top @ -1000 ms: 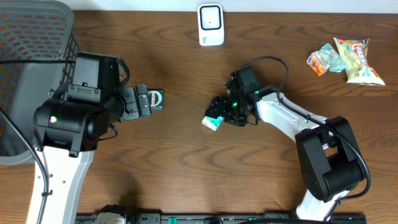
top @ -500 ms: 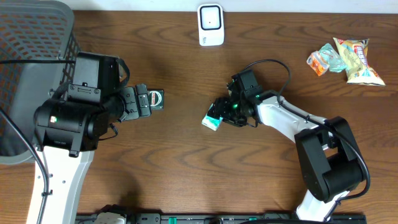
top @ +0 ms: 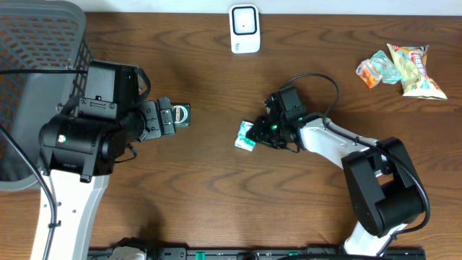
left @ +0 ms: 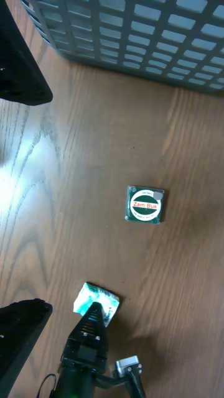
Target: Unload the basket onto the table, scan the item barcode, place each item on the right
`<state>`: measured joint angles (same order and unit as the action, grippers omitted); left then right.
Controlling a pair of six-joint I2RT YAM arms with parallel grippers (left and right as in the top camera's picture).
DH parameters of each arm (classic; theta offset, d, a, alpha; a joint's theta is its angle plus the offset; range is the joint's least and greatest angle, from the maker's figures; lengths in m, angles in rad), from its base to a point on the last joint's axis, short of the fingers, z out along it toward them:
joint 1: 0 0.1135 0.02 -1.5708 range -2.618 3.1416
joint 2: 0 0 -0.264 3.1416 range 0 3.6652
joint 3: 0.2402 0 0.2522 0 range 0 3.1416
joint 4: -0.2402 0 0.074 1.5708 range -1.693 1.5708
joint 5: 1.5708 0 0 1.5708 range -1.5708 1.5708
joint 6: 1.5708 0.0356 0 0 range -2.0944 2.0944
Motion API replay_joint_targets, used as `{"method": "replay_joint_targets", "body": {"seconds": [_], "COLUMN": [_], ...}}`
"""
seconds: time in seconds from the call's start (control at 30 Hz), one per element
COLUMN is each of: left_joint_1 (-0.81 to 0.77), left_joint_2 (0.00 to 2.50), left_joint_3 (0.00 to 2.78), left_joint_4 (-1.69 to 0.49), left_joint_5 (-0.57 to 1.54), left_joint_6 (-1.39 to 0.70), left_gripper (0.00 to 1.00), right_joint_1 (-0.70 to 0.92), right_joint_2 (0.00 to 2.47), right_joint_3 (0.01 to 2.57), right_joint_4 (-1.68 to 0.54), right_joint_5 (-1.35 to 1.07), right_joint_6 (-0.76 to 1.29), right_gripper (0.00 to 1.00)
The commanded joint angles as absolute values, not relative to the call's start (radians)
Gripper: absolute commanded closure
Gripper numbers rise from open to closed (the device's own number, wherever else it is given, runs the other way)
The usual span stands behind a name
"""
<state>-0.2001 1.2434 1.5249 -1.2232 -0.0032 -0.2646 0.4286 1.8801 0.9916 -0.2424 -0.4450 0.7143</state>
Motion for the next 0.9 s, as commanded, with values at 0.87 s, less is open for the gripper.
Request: {"method": "replay_joint_targets", "body": {"seconds": [0.87], "left_joint_1": [-0.202], "left_joint_2": [1.242], "left_joint_3": [1.536], "left_joint_4": [-1.224], "left_joint_5": [-0.012], "left_joint_6": [-0.263], "left_gripper": [0.02], "right_joint_1": [0.222], "right_joint_2": [1.799], "right_joint_3": [0.965], "right_joint_4": [-0.294], "right_joint_5": [-0.912], "right_joint_6": [0.2], "right_gripper": [0.99]}}
